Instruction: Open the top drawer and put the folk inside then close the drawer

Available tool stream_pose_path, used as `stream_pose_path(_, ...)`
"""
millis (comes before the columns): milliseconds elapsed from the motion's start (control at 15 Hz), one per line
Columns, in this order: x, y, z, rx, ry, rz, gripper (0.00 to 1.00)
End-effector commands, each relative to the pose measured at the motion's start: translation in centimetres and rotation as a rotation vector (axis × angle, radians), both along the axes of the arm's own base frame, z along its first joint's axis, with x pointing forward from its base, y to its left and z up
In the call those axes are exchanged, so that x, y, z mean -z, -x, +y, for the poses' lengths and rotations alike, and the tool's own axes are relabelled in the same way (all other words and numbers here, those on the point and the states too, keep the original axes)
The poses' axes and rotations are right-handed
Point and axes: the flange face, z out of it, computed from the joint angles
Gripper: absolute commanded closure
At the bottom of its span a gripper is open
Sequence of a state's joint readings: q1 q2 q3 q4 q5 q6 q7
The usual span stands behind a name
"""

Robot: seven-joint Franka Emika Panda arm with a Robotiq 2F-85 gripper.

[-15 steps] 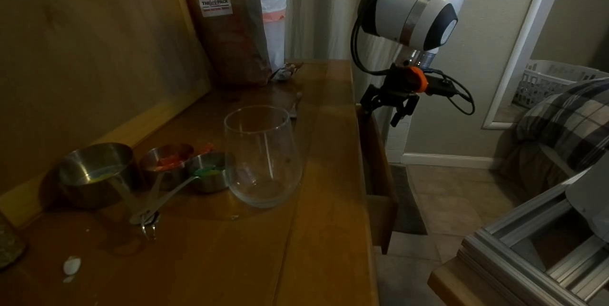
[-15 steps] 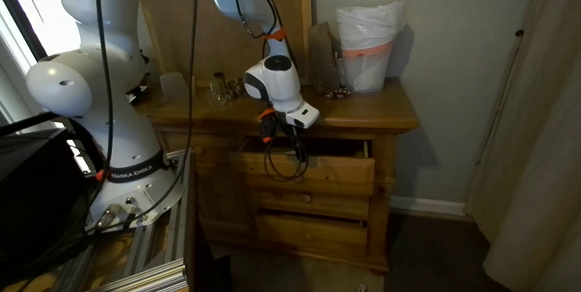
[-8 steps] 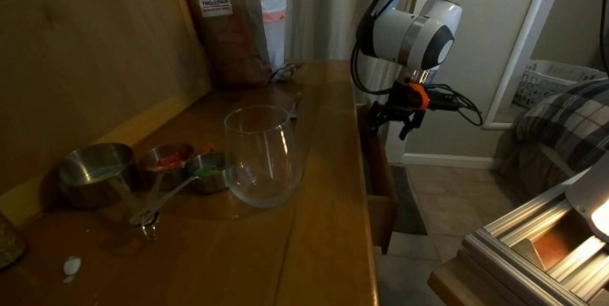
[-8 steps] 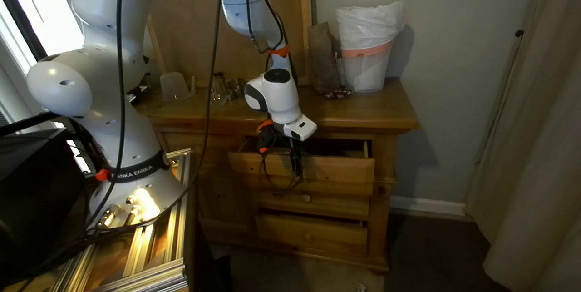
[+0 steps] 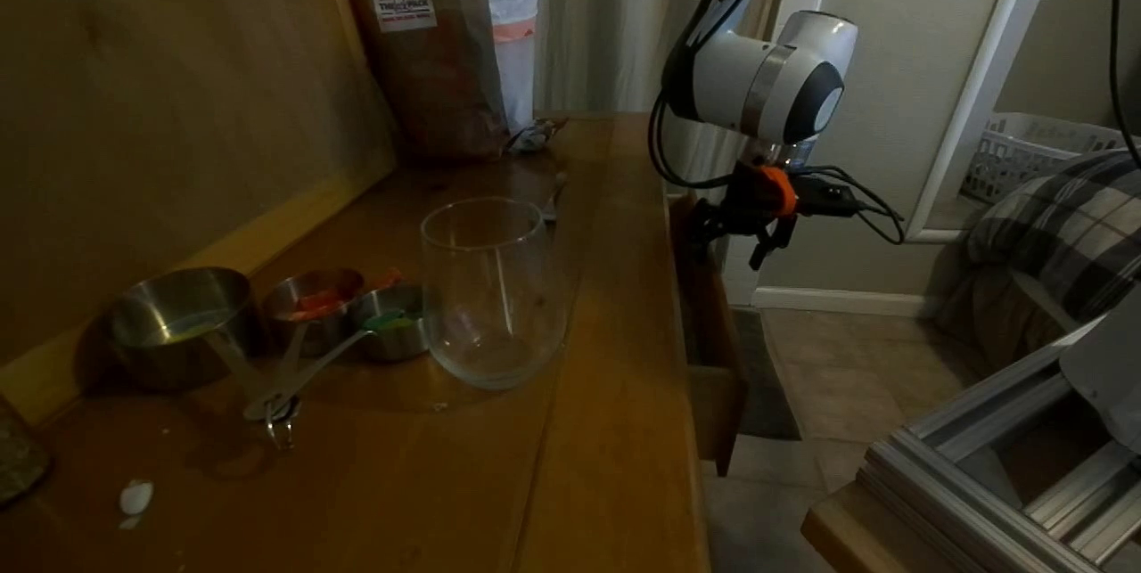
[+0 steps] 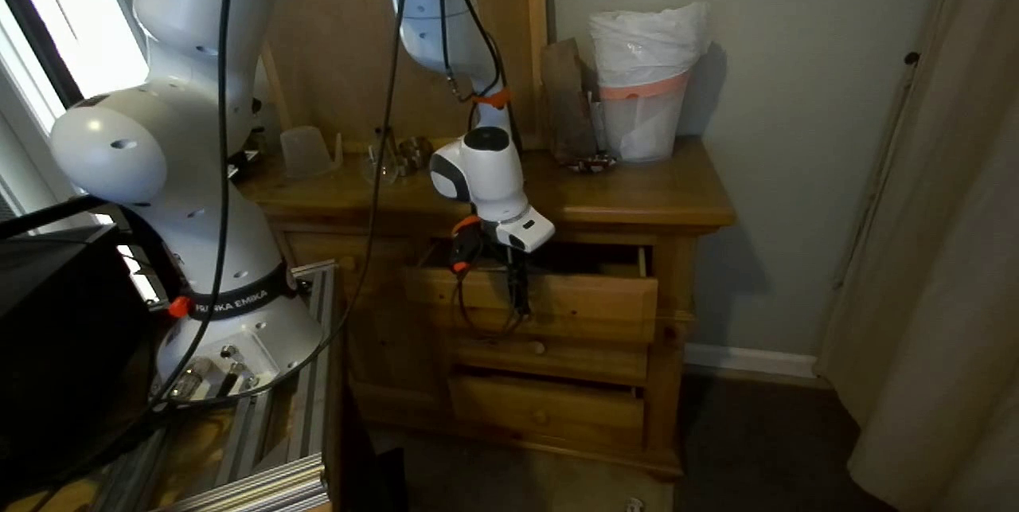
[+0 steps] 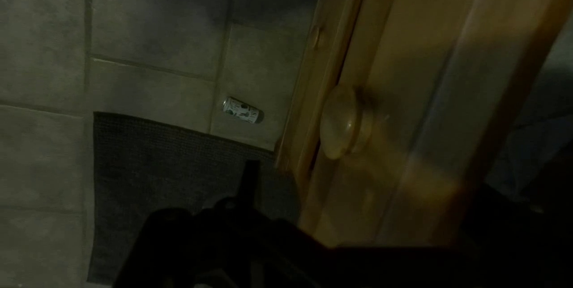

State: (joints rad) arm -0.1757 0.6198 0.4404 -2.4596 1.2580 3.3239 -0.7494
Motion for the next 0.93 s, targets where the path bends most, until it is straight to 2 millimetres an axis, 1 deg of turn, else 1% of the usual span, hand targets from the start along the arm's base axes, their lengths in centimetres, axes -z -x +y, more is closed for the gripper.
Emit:
stream_pose_path(0,-0.8,1.3,-3.2,0.046,0.061,0.003,0.0)
stream_pose_path(133,-1.0,1.6,-3.8,0.044,0.069,0.003,0.0)
stream_pose_path(533,-1.7,3.6,-6.8,0.07,0.104,0.023,0.0)
stream_pose_path(667,-2.0,3.8,-7.1,0.069,0.108,0.022,0.0)
stream_pose_path(867,-1.9,4.4,-8.0,0.078,0.124,0.033,0.0)
